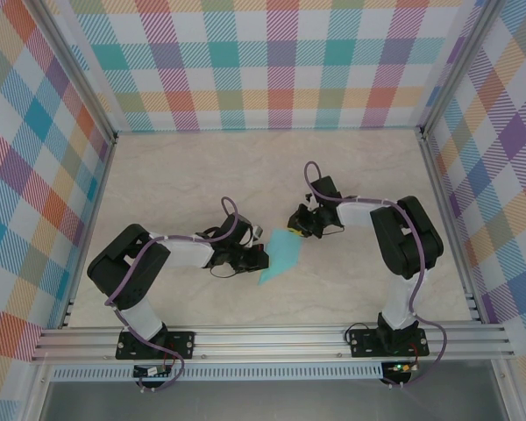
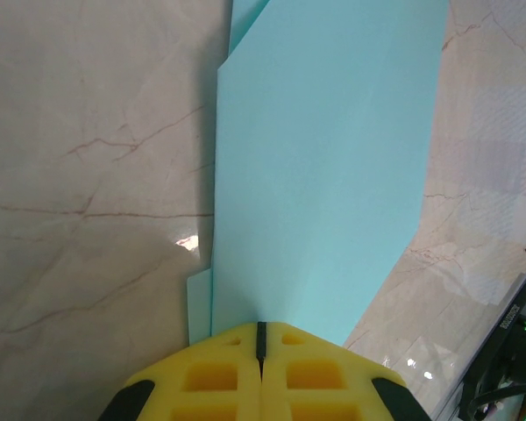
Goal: Fold a paper plane with a square sheet of paper (pick it up from the middle)
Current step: Fourth fold the wing at the center of the table.
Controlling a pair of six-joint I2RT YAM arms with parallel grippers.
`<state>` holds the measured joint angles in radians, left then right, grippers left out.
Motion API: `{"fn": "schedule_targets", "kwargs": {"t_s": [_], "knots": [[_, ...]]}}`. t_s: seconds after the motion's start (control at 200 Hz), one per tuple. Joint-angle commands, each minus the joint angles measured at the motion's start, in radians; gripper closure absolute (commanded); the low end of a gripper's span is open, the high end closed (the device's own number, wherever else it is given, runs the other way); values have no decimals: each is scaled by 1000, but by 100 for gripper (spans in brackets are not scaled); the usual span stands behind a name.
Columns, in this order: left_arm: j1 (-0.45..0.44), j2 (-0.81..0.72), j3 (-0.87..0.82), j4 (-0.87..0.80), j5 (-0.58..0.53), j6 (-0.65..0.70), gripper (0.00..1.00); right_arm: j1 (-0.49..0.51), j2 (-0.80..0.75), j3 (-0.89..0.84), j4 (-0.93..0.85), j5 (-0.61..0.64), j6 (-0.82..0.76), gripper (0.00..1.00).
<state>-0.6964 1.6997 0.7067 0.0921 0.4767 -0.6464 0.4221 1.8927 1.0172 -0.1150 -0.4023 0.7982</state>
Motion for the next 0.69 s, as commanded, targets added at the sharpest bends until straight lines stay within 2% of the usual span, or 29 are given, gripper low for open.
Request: {"fn": "schedule_targets", "kwargs": {"t_s": [0.0,0.195,0.425,0.59,0.69], "knots": [[-8,63,-72,-174,-155,22,100,-20,29,24,-44,93,-36,84],[-7,55,-73,-175,-156,24,100,-24,-31,26,-44,81,-55,83],[-8,48,-70,-174,-156,25,100,-16,-297,-47,-19,66,-119,78],[-8,45,-67,-177,-155,25,100,45,-535,-154,33,117,-215,55],[-8,39,-67,-177,-160,26,100,80,-596,-204,22,190,-276,43]]}}
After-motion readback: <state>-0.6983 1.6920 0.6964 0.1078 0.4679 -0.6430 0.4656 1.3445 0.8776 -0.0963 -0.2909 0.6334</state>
